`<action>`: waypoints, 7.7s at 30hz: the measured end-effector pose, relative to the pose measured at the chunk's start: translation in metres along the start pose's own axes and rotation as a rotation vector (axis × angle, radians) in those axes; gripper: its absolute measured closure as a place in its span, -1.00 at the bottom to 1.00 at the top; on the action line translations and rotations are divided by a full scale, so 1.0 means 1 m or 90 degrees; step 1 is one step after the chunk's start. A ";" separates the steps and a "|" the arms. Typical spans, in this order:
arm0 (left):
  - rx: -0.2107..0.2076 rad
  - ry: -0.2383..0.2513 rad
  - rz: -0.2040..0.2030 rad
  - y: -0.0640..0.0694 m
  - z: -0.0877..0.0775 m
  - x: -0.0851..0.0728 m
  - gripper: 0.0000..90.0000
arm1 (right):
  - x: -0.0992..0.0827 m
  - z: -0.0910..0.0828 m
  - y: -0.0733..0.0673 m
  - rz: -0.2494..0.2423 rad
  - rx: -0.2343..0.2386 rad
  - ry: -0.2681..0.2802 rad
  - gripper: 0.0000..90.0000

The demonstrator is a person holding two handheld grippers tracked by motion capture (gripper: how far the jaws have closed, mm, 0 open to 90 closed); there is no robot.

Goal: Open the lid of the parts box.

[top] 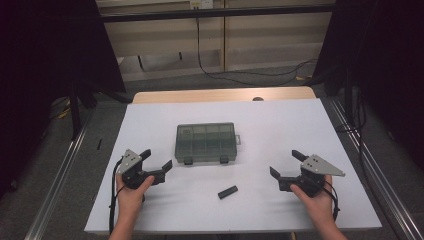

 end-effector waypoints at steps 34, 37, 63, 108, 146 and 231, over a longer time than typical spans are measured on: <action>0.003 -0.043 -0.007 0.003 0.012 -0.001 -0.58 | 0.017 0.055 -0.025 -0.019 0.048 -0.034 -0.69; 0.001 -0.047 -0.009 0.004 0.013 -0.001 -0.52 | 0.017 0.059 -0.026 -0.021 0.050 -0.042 -0.66; 0.021 -0.073 -0.038 -0.006 0.028 0.017 0.21 | 0.033 0.088 -0.025 0.034 0.090 -0.044 0.25; 0.004 -0.200 0.024 0.002 0.035 -0.015 1.00 | 0.011 0.100 -0.059 -0.032 0.185 -0.169 1.00; -0.015 -0.213 0.012 0.006 0.034 -0.017 0.97 | 0.019 0.100 -0.059 -0.011 0.191 -0.127 1.00; 0.046 -0.042 -0.016 0.004 0.064 0.064 0.82 | 0.028 0.111 -0.062 -0.030 0.135 -0.070 1.00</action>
Point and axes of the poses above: each handheld gripper's, and its own axes: z roughly forward along the jaws, x roughly out of its top, y roughly to its right, the point moved 9 cm from there along z, roughly forward along the jaws, and after that the axes turned 11 degrees about -z, right-handed, at the moved point
